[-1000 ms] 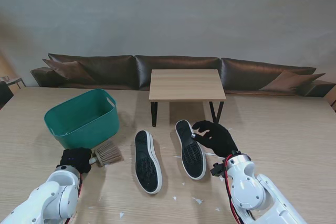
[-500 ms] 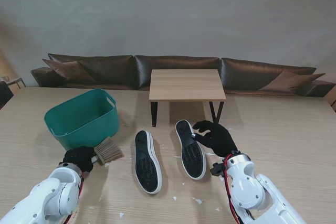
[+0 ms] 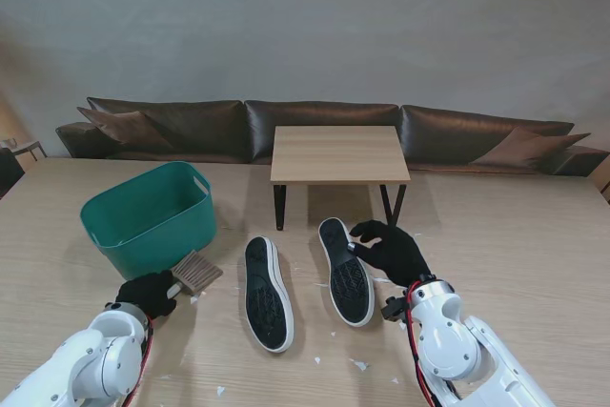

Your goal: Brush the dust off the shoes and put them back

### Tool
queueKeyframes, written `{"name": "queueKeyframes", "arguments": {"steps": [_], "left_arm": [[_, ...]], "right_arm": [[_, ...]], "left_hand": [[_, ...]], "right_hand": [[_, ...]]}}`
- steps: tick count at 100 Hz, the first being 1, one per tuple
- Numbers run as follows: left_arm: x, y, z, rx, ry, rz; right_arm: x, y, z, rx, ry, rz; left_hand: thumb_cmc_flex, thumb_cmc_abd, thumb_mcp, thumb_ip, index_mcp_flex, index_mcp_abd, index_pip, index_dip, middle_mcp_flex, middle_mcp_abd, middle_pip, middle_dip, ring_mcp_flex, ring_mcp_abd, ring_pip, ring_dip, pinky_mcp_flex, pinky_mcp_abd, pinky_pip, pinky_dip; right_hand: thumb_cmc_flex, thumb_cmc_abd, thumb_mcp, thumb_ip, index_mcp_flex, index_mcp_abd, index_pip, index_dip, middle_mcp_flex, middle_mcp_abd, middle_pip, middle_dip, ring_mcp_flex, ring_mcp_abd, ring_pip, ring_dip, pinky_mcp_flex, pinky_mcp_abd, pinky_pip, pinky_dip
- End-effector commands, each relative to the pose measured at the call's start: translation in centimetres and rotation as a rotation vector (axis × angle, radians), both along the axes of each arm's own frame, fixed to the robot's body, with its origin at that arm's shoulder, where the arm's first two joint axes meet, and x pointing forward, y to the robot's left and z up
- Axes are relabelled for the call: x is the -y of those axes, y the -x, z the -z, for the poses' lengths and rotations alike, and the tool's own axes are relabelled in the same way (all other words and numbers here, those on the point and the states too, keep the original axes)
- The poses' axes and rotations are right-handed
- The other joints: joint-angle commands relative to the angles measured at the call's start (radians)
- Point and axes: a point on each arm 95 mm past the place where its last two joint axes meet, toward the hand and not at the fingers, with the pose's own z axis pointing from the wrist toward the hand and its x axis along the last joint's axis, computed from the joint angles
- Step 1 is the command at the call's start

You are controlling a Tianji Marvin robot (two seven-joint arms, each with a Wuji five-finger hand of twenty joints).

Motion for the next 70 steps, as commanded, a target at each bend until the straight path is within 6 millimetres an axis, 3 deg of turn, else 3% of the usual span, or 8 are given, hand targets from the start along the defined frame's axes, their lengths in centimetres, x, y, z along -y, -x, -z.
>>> {"name": "queueKeyframes", "arguments": {"steps": [1,10,22,38,70], "left_arm": [[0.3,0.9,1.3,-0.060,0.009,0.006],[0.3,0.9,1.3,-0.073,0.010,0.012],[0.3,1.0,1.3,-0.090,0.020,0.017],[0.4,1.0,1.0,-0.086,0.059,0.013],[0.5,1.9,-0.2,-0.072,0.117,-0.022]], "right_arm": [[-0.4,0.3,0.3,-0.018,-0.002,-0.014],[-0.4,0.3,0.4,-0.020,-0.002,-0.013],[-0.4,0.3,0.4,-0.024,-0.002,-0.012],[-0.3,0.3,0.5,-0.030,0.002,-0.014],[-0.3,0.3,0.6,-0.045,0.009,-0.024]], "left_hand": [[0.280,0.074,0.026,0.038,-0.045,-0.073,0.187,0.088,-0.019,0.021,0.083,0.059,0.027,-0.001,0.287,0.038,-0.074,-0.019,-0.066,0.021],[0.284,0.114,0.002,0.033,-0.066,-0.078,0.196,0.105,-0.052,0.019,0.108,0.081,-0.002,-0.002,0.299,0.043,-0.129,-0.026,-0.102,0.028],[0.284,0.132,-0.008,0.027,-0.072,-0.072,0.204,0.119,-0.061,0.017,0.116,0.079,-0.008,-0.004,0.299,0.040,-0.136,-0.024,-0.117,0.032],[0.284,0.109,0.005,0.021,-0.042,-0.071,0.194,0.108,-0.022,0.006,0.079,0.013,0.028,0.017,0.221,0.002,-0.095,0.004,-0.120,0.021],[0.282,0.065,0.027,0.021,0.014,-0.078,0.160,0.060,0.049,0.025,-0.006,-0.063,0.079,0.070,0.135,-0.011,-0.065,0.052,-0.115,-0.026]], "right_hand": [[-0.002,0.032,0.004,0.024,-0.018,0.004,0.006,-0.009,0.027,0.017,0.009,-0.001,0.019,0.005,0.012,0.012,-0.200,0.018,0.029,0.010],[-0.002,0.036,0.004,0.024,-0.020,0.006,0.008,-0.009,0.027,0.016,0.010,-0.001,0.021,0.005,0.014,0.012,-0.200,0.018,0.030,0.009],[-0.003,0.041,0.003,0.024,-0.025,0.010,0.009,-0.010,0.026,0.018,0.011,-0.001,0.021,0.006,0.015,0.012,-0.200,0.018,0.031,0.008],[-0.003,0.045,0.003,0.024,-0.026,0.013,0.011,-0.011,0.027,0.020,0.012,-0.002,0.023,0.007,0.017,0.013,-0.198,0.019,0.033,0.008],[-0.004,0.049,0.002,0.023,-0.030,0.016,0.014,-0.013,0.026,0.021,0.013,-0.003,0.025,0.008,0.019,0.012,-0.196,0.019,0.037,0.006]]}}
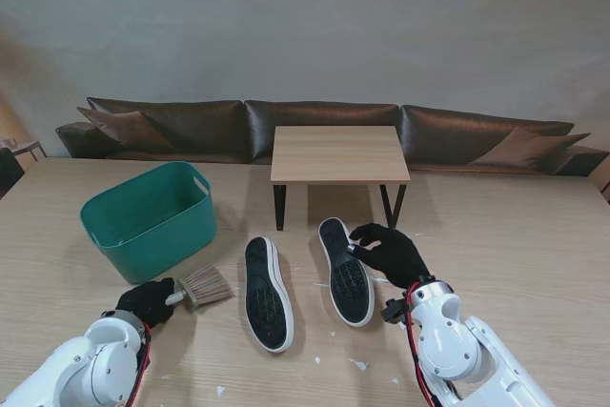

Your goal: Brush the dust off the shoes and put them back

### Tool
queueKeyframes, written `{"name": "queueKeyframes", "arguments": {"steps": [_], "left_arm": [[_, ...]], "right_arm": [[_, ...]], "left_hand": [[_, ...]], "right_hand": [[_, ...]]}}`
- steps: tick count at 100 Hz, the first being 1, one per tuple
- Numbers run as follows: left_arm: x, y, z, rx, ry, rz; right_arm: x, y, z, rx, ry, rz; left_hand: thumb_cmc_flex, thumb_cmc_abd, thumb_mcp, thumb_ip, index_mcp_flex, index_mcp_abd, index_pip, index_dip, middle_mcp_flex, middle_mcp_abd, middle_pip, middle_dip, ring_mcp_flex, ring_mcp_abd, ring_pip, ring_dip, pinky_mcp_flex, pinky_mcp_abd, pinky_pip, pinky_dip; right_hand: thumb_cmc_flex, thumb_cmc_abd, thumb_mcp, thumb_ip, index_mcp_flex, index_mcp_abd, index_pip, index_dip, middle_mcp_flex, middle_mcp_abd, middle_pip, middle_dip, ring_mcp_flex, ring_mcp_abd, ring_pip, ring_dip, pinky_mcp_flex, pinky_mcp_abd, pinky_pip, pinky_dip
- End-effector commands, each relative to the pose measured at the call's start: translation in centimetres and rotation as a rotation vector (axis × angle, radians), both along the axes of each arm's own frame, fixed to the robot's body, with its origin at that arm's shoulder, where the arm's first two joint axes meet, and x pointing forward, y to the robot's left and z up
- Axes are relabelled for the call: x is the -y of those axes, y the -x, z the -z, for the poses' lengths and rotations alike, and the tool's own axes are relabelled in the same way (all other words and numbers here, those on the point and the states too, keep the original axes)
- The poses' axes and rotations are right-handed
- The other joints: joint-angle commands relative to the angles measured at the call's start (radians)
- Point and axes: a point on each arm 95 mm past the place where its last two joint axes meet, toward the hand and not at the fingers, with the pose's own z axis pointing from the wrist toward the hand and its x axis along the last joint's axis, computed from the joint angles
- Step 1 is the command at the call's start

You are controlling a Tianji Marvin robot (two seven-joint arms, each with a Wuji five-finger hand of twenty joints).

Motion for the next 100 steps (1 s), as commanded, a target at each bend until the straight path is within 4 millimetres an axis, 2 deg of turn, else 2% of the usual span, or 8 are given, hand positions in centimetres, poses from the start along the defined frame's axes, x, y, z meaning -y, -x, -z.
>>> {"name": "queueKeyframes", "arguments": {"steps": [1,15,26,36,64,100], "left_arm": [[0.3,0.4,0.1,-0.028,0.009,0.001],[0.4,0.6,0.1,-0.036,0.007,-0.002],[0.4,0.8,0.2,-0.043,0.008,0.001],[0.4,1.0,0.1,-0.040,0.008,0.004],[0.4,2.2,-0.8,0.028,0.111,-0.066],[0.8,3.2,-2.2,0.093,0.203,-0.098]], "right_arm": [[-0.3,0.3,0.3,-0.018,0.001,-0.015],[-0.3,0.3,0.4,-0.025,0.004,-0.021],[-0.3,0.4,0.5,-0.031,0.007,-0.026],[-0.3,0.4,0.5,-0.036,0.007,-0.029],[-0.3,0.4,0.6,-0.042,0.006,-0.029],[-0.5,0.4,0.8,-0.047,0.004,-0.033]], "left_hand": [[0.123,0.014,0.084,0.025,0.042,-0.047,0.089,0.004,0.048,0.035,-0.008,-0.012,0.070,0.075,0.023,-0.010,0.002,0.002,-0.049,-0.040],[0.123,0.023,0.085,0.024,0.045,-0.051,0.079,0.004,0.044,0.044,0.001,0.005,0.066,0.075,0.051,0.017,-0.001,-0.002,-0.038,-0.041],[0.107,0.010,0.088,0.047,0.073,-0.093,0.067,0.009,0.067,0.039,0.016,-0.008,0.079,0.089,0.077,0.024,0.004,-0.023,-0.018,-0.022],[0.100,0.004,0.100,0.051,0.086,-0.099,0.064,0.010,0.082,0.033,0.016,-0.019,0.097,0.084,0.082,0.021,0.022,-0.027,-0.008,-0.017],[0.082,-0.028,0.154,0.042,0.112,-0.091,0.048,0.002,0.117,0.047,-0.008,-0.034,0.118,0.121,0.063,0.011,0.032,-0.001,-0.008,-0.022],[0.072,-0.048,0.190,0.035,0.133,-0.077,0.030,-0.009,0.134,0.061,-0.032,-0.022,0.123,0.146,0.048,0.015,0.030,0.023,-0.013,-0.023]], "right_hand": [[-0.003,0.017,0.005,0.024,-0.030,0.003,0.014,-0.011,0.026,0.013,0.013,-0.003,0.025,0.008,0.013,0.012,-0.196,0.018,0.036,0.006],[-0.002,0.019,0.004,0.023,-0.032,0.003,0.015,-0.012,0.025,0.013,0.014,-0.003,0.024,0.008,0.013,0.012,-0.197,0.018,0.038,0.005],[-0.002,0.021,0.003,0.024,-0.034,0.005,0.015,-0.013,0.025,0.014,0.014,-0.003,0.025,0.007,0.014,0.012,-0.196,0.018,0.039,0.004],[-0.001,0.022,0.003,0.024,-0.036,0.005,0.016,-0.014,0.025,0.014,0.015,-0.004,0.026,0.008,0.014,0.012,-0.196,0.018,0.040,0.003],[0.000,0.027,0.002,0.024,-0.036,0.007,0.018,-0.015,0.024,0.016,0.016,-0.004,0.027,0.009,0.016,0.012,-0.195,0.019,0.043,0.001],[0.000,0.029,0.003,0.024,-0.035,0.008,0.020,-0.017,0.025,0.014,0.018,-0.004,0.028,0.009,0.017,0.012,-0.195,0.018,0.046,-0.001]]}}
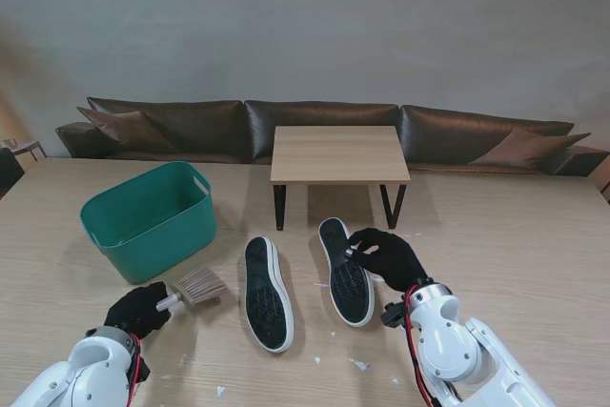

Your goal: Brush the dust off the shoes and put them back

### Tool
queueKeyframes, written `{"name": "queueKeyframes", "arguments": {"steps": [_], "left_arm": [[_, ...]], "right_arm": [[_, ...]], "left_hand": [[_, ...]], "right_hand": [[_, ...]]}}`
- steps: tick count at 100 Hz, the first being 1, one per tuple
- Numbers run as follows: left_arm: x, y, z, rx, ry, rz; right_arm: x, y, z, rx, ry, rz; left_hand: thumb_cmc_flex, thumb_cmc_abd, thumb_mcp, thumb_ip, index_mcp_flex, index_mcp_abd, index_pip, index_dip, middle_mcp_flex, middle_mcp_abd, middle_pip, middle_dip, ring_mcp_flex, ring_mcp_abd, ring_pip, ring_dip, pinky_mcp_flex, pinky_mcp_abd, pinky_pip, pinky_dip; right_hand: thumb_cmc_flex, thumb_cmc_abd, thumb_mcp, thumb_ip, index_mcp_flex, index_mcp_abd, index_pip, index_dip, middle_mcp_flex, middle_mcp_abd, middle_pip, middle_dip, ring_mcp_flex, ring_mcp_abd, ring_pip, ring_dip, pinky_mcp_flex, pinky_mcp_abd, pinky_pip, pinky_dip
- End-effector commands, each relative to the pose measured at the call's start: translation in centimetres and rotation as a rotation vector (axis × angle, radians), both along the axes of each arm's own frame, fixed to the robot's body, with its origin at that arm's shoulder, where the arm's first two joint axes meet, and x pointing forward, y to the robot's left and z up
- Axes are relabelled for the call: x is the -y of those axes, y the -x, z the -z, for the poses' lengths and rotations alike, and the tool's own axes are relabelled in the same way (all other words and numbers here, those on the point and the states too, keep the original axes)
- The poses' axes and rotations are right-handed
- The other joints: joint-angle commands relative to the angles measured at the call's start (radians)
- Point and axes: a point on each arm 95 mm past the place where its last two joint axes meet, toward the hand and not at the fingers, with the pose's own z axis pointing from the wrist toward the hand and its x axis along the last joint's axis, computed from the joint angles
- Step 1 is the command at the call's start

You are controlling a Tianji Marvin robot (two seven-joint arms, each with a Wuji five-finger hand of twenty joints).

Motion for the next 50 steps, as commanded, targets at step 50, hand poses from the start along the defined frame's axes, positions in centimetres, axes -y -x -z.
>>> {"name": "queueKeyframes", "arguments": {"steps": [50], "left_arm": [[3.8,-3.3,-3.8,0.064,0.072,0.198]], "right_arm": [[-0.5,0.0,0.5,-0.006,-0.004,-0.005]], "left_hand": [[0.079,0.041,0.109,0.031,0.032,-0.048,0.064,0.036,0.036,0.062,-0.007,0.034,0.032,0.125,0.050,0.014,-0.027,-0.021,-0.026,-0.007]], "right_hand": [[0.000,0.027,0.007,0.023,-0.022,0.008,0.012,-0.009,0.030,0.016,0.019,-0.005,0.031,0.008,0.013,0.011,-0.194,0.019,0.043,-0.004]]}}
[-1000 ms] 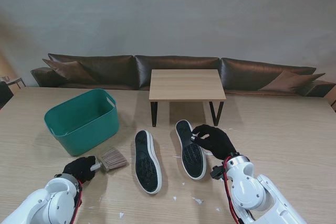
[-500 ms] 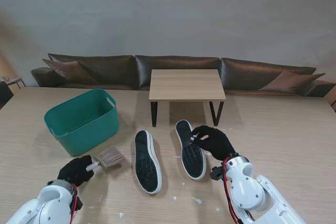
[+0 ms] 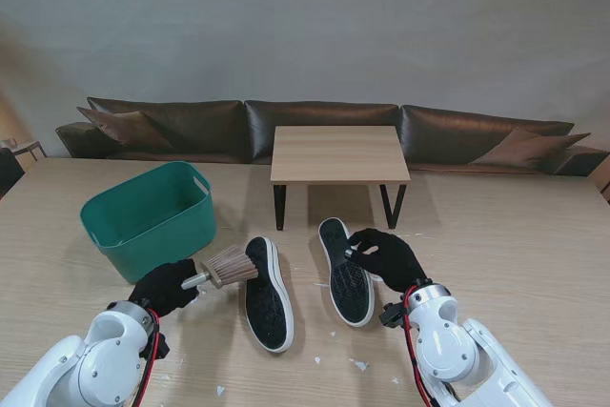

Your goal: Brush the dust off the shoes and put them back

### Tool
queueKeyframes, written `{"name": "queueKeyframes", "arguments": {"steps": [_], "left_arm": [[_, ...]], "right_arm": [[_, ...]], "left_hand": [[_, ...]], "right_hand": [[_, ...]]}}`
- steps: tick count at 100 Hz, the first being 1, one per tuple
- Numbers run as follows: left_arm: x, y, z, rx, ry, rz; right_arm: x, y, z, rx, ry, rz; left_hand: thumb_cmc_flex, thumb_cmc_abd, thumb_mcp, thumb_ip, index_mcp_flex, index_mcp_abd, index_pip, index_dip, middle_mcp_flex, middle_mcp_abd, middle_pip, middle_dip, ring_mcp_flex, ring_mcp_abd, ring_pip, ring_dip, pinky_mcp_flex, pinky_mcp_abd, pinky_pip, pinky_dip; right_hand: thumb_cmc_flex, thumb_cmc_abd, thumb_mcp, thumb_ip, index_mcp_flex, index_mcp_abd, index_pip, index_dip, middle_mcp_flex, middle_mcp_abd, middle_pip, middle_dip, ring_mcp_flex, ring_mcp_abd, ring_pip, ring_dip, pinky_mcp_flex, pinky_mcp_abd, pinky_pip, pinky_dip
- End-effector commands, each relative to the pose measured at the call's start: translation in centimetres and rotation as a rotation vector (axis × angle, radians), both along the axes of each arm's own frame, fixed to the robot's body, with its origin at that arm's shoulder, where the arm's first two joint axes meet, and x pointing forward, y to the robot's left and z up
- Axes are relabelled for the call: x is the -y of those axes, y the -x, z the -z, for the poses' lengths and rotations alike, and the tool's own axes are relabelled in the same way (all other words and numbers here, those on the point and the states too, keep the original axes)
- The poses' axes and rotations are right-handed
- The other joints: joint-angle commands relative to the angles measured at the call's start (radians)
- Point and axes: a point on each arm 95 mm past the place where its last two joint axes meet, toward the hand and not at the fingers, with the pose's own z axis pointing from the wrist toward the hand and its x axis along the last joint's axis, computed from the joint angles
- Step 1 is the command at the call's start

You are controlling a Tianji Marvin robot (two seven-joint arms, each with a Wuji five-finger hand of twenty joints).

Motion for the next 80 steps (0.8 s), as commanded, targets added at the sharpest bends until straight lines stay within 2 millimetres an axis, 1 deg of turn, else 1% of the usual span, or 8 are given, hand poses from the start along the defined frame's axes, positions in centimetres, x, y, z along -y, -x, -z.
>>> {"name": "queueKeyframes", "arguments": {"steps": [1,19,43,61,80], "left_arm": [[0.6,-0.7,-0.7,0.005,0.002,0.033],[1.4,-2.2,-0.7,0.007,0.013,0.068],[2.0,-3.5,0.7,-0.046,0.006,0.083],[2.0,-3.7,1.6,-0.079,-0.017,0.078],[1.7,-3.1,1.8,-0.087,-0.037,0.062]], "right_arm": [[-0.4,0.1,0.2,-0.008,-0.004,-0.013],[-0.4,0.0,0.2,-0.011,-0.004,-0.012],[-0.4,-0.1,0.3,-0.015,-0.004,-0.011],[-0.4,-0.2,0.3,-0.016,-0.003,-0.010],[-0.4,-0.2,0.4,-0.018,-0.004,-0.011]], "left_hand": [[0.080,0.041,0.106,0.031,0.030,-0.048,0.068,0.037,0.035,0.061,0.000,0.020,0.031,0.121,0.050,0.013,-0.027,-0.029,-0.026,-0.006],[0.083,0.043,0.100,0.032,0.030,-0.048,0.067,0.040,0.032,0.060,-0.001,0.029,0.028,0.120,0.046,0.012,-0.029,-0.030,-0.029,-0.005],[0.086,0.045,0.094,0.032,0.027,-0.048,0.064,0.040,0.029,0.060,-0.005,0.034,0.024,0.121,0.040,0.011,-0.034,-0.030,-0.034,-0.005],[0.087,0.044,0.092,0.033,0.028,-0.047,0.063,0.039,0.027,0.061,-0.006,0.038,0.023,0.123,0.038,0.010,-0.035,-0.030,-0.036,-0.005],[0.087,0.043,0.092,0.033,0.029,-0.046,0.062,0.036,0.028,0.064,-0.008,0.041,0.022,0.125,0.035,0.010,-0.036,-0.029,-0.037,-0.005]], "right_hand": [[0.000,0.027,0.007,0.023,-0.022,0.006,0.012,-0.008,0.031,0.016,0.016,-0.005,0.031,0.006,0.011,0.011,-0.194,0.018,0.042,-0.005],[0.000,0.028,0.007,0.023,-0.023,0.006,0.012,-0.009,0.032,0.015,0.016,-0.005,0.031,0.005,0.010,0.011,-0.194,0.019,0.043,-0.006],[0.000,0.028,0.007,0.023,-0.023,0.006,0.013,-0.010,0.031,0.017,0.015,-0.005,0.031,0.006,0.011,0.011,-0.194,0.018,0.044,-0.007],[0.000,0.029,0.007,0.023,-0.022,0.006,0.013,-0.010,0.032,0.017,0.016,-0.005,0.031,0.006,0.011,0.011,-0.194,0.019,0.044,-0.008],[0.000,0.028,0.006,0.023,-0.020,0.008,0.014,-0.011,0.033,0.017,0.016,-0.005,0.031,0.006,0.011,0.011,-0.195,0.019,0.044,-0.009]]}}
